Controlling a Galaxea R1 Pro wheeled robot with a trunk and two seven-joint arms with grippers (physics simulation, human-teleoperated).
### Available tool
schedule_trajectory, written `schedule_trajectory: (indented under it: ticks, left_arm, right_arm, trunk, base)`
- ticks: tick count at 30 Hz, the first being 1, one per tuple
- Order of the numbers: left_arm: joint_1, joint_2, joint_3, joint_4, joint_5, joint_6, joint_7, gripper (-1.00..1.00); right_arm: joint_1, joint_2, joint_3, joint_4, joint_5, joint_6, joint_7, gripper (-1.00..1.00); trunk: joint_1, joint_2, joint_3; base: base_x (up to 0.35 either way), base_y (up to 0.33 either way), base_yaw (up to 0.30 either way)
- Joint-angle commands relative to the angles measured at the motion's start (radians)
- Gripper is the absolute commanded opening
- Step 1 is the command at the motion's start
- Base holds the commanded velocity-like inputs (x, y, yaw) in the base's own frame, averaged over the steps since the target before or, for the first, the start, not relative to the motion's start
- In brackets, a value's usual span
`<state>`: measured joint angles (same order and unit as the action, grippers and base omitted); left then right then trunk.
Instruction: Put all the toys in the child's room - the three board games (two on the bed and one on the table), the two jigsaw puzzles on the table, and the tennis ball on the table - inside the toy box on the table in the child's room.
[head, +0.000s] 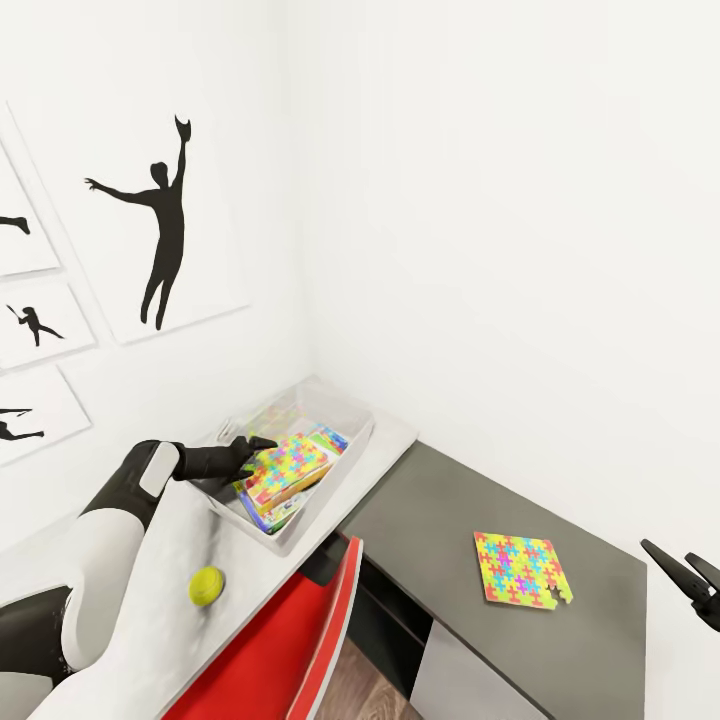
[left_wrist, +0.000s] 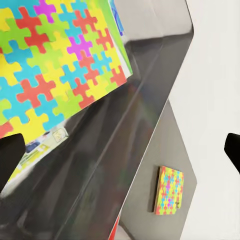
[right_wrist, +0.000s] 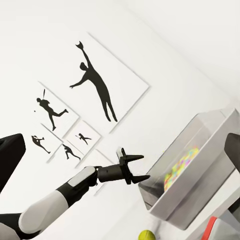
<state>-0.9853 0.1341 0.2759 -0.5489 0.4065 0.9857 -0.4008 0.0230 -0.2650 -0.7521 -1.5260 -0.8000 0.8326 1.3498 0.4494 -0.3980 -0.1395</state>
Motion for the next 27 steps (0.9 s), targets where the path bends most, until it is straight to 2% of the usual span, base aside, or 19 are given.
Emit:
schedule_trajectory:
  ticks: [1,11,13,14,15,18,21,24,27]
  left_arm:
    - [-0.001,0.0,0.005,0.0,-0.008,0.006,-0.007,1.0]
    - [-0.001,0.011,0.007,-0.009,-0.005,0.019,-0.022,1.0]
    - [-0.001,0.027,0.025,-0.011,0.004,0.034,-0.045,1.0]
    - [0.0,0.049,0.042,-0.014,0.01,0.048,-0.089,1.0]
    - [0.001,0.057,0.044,-0.017,0.012,0.051,-0.111,1.0]
    - [0.006,0.129,0.043,-0.06,0.014,0.061,-0.301,1.0]
    - [0.037,0.231,0.01,-0.13,0.011,0.062,-0.53,1.0]
    - [0.131,0.331,-0.03,-0.213,0.008,0.059,-0.73,1.0]
    - [0.268,0.396,-0.044,-0.304,0.005,0.045,-0.861,1.0]
  right_arm:
    - [0.0,0.0,0.0,0.0,-0.005,0.008,-0.001,1.0]
    - [0.0,0.001,0.0,0.0,-0.007,0.003,0.0,1.0]
    - [0.0,0.0,0.0,0.001,-0.008,0.001,0.0,1.0]
    - [0.0,0.0,-0.001,0.002,-0.008,0.002,0.0,1.0]
    - [0.0,0.0,-0.001,0.002,-0.008,0.001,0.0,1.0]
    - [0.0,0.0,-0.001,0.003,-0.008,0.002,0.001,1.0]
    - [0.0,0.0,-0.001,0.003,-0.008,0.004,0.002,1.0]
    - [0.0,0.0,-0.001,0.002,-0.007,0.005,0.002,1.0]
    - [0.0,0.0,-0.001,0.001,-0.006,0.005,0.002,1.0]
  trunk:
    - [0.001,-0.002,-0.002]
    - [0.001,-0.002,-0.002]
    - [0.001,-0.002,-0.002]
    - [0.001,-0.002,-0.002]
    - [0.001,-0.002,-0.002]
    - [0.001,-0.002,-0.002]
    - [0.001,-0.002,-0.001]
    - [0.001,-0.002,0.001]
    - [0.001,-0.002,0.003]
  base:
    - [0.0,0.0,0.0]
    - [0.0,0.0,0.0]
    - [0.0,0.0,0.0]
    - [0.0,0.0,0.0]
    - [0.0,0.0,0.0]
    - [0.0,0.0,0.0]
    - [0.0,0.0,-0.033]
    - [0.0,0.0,-0.164]
    - [0.0,0.0,-0.214]
